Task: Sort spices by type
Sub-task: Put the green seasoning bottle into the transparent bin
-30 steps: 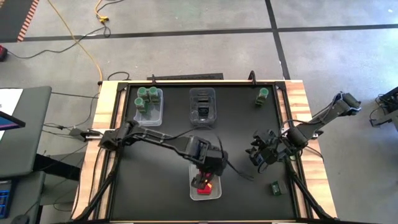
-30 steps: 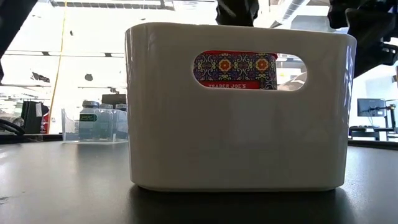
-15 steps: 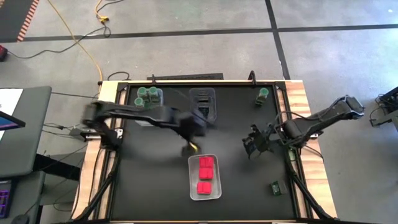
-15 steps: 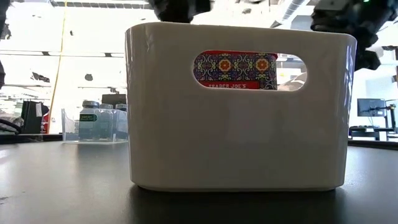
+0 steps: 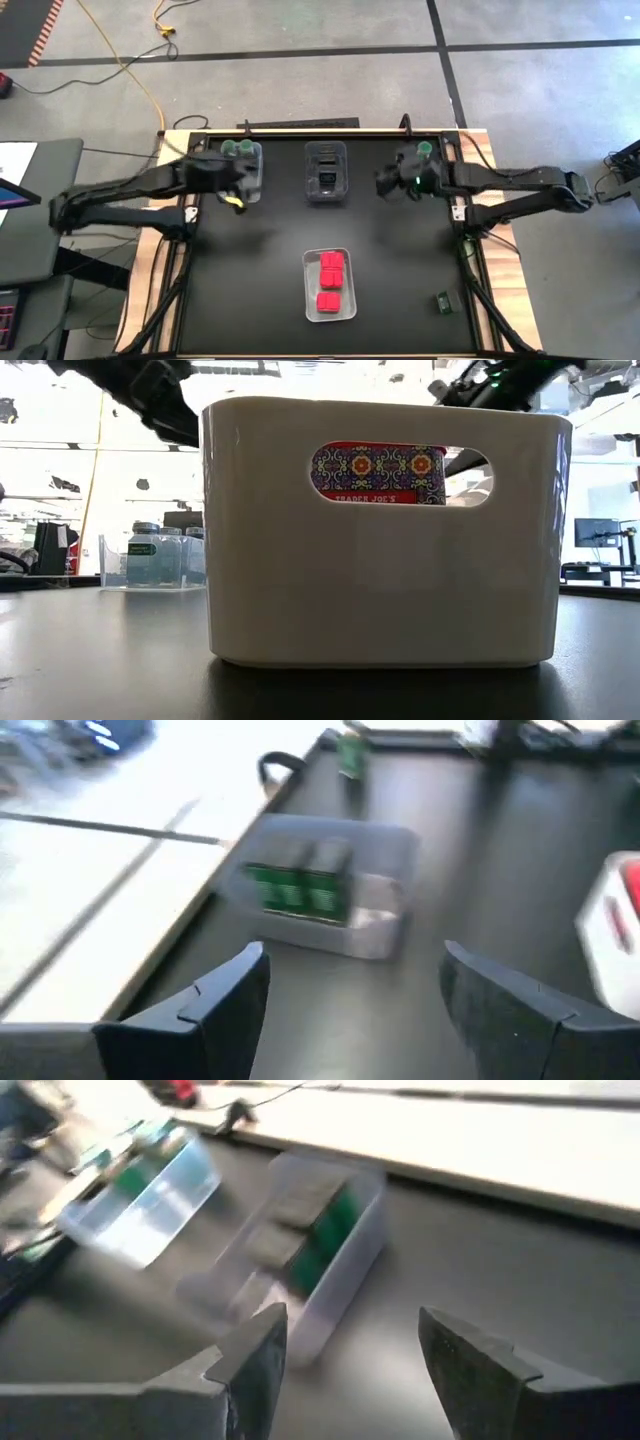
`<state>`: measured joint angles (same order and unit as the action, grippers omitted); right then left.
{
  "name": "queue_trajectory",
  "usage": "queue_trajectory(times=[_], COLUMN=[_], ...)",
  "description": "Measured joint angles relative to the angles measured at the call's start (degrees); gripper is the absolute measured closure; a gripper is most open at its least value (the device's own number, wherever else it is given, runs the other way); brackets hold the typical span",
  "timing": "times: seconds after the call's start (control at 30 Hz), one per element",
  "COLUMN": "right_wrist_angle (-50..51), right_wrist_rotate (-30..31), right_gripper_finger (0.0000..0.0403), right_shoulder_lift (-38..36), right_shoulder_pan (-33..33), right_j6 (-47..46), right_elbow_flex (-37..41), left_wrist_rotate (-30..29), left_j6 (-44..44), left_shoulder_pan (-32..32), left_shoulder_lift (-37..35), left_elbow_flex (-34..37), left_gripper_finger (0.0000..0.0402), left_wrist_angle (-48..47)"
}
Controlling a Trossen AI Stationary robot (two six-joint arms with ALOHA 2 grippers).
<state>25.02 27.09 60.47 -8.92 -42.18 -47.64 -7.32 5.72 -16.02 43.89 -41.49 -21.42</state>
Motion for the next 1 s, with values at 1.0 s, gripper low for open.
queue_trajectory(times=[1.0], right_wrist_angle=[10.99], right_wrist_rotate=[-0.26], right_gripper_finger=[0.0147], right_shoulder_lift=[12.31], right_shoulder_pan=[-19.96], right_j6=[24.91], right_elbow_flex=[-19.17], left_wrist_rotate=[-1.11], left_j6=[2.45], left_shoulder_pan=[-11.80], left_shoulder_lift=[-15.68], left_elbow_flex=[6.27], left_gripper_finger=[0.0127], left_wrist_angle=[-2.22])
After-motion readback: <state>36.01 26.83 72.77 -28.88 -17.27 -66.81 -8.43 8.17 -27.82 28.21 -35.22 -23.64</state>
